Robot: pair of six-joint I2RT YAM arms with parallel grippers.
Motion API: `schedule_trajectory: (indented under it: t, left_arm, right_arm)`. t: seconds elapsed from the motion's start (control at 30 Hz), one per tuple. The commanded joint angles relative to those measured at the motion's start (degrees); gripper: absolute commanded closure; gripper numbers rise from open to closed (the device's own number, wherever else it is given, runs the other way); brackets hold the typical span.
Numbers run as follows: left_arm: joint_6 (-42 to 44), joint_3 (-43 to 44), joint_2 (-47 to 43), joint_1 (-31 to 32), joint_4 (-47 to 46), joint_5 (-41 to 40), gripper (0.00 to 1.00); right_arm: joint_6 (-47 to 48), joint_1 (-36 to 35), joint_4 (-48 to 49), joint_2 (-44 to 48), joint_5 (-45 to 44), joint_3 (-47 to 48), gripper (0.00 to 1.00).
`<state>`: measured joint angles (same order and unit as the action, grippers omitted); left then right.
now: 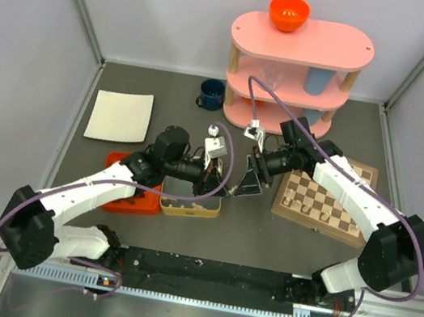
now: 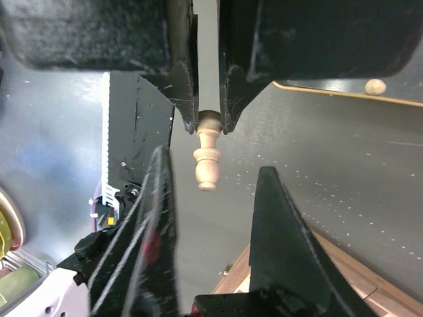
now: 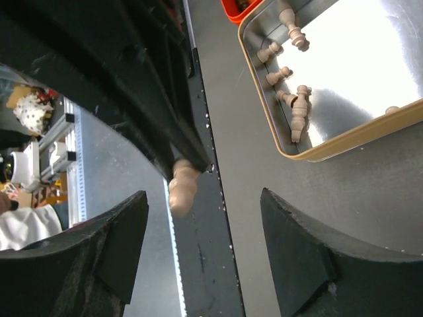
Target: Set up the chess pieces on the board
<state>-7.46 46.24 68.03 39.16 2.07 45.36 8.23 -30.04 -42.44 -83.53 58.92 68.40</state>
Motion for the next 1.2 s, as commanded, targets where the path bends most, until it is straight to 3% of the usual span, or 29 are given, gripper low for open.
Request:
schedule_trajectory:
  t: [0.0, 0.13, 0.33, 0.73, 0.8, 0.93, 1.0, 1.17]
  left_arm:
    - [-2.3, -0.2, 0.8, 1.3, -5.2, 0.6, 1.00]
    - [-2.3, -0.4, 1.4, 1.7, -5.2, 0.3, 1.00]
    - [-1.9, -0.4, 1.8, 1.7, -5.1, -0.6, 1.00]
    - [-1.9, -0.4, 1.8, 1.6, -5.0, -3.7, 1.00]
    - [-1.9, -0.4, 1.8, 1.6, -5.0, -3.9, 1.00]
    - [-2.3, -0.6, 1.9, 1.6, -5.3, -4.3, 1.00]
    - [-2.6, -0.8, 1.9, 1.6, -5.6, -4.3, 0.99]
    - [-2.6, -1.0, 0.0, 1.5, -5.1, -6.1, 0.48]
  right_arm:
    - [-2.5, -1.3, 1.8, -1.3, -0.7, 3.8, 0.36]
    - [-2.4, -1.6, 1.8, -1.4, -0.3, 4.4, 0.45]
    - [-2.3, -1.6, 1.8, -1.3, 0.4, 3.8, 0.73]
    - [-1.6, -1.7, 1.5, -0.4, 0.4, 3.4, 0.71]
    - [-1.5, -1.7, 1.5, -0.5, 0.3, 3.3, 0.74]
    - [-0.9, -1.7, 1.4, -0.2, 0.1, 3.5, 0.93]
    - [-0.1, -1.7, 1.4, 0.0, -0.3, 3.7, 0.96]
    - [4.3, -1.6, -0.6, 1.9, -4.1, 4.1, 0.99]
